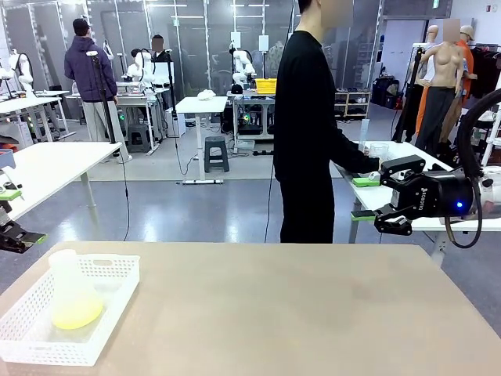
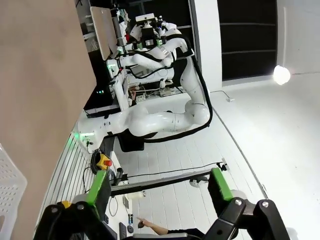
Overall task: Prepare the solutions needed for the experiment.
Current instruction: When the human places the Big flask in the center of the table, pick up the Big flask and place it in the left Organizing basket.
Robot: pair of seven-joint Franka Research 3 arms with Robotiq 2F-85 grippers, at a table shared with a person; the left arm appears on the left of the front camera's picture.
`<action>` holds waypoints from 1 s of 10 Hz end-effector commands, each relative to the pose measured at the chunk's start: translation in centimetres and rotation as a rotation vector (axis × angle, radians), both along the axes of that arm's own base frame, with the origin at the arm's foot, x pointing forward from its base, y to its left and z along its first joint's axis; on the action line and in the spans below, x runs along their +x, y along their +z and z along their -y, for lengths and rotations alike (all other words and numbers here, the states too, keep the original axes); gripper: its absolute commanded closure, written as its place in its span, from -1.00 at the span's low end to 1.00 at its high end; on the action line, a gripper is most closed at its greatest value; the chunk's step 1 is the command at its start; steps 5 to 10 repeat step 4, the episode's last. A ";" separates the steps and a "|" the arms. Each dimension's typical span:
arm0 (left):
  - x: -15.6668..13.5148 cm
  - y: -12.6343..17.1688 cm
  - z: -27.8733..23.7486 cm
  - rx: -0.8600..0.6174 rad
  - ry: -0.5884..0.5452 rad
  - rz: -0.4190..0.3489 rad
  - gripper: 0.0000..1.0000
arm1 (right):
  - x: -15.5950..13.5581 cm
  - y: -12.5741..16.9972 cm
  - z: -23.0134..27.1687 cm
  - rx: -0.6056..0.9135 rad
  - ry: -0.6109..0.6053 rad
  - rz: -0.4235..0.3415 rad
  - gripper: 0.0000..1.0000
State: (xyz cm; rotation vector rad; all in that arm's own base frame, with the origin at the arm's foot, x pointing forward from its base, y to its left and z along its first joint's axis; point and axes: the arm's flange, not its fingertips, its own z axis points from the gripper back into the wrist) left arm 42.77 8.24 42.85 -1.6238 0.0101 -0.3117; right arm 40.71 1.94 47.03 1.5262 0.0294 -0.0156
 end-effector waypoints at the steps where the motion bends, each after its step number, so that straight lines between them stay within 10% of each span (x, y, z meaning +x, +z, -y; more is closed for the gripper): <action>1: -0.1 0.0 0.2 -0.010 -0.010 0.006 -1.00 | -0.1 0.1 0.0 0.004 0.004 0.002 -0.26; 10: -0.1 0.0 0.2 -0.010 -0.010 0.006 -1.00 | -0.1 0.1 0.0 0.004 0.004 0.002 -0.26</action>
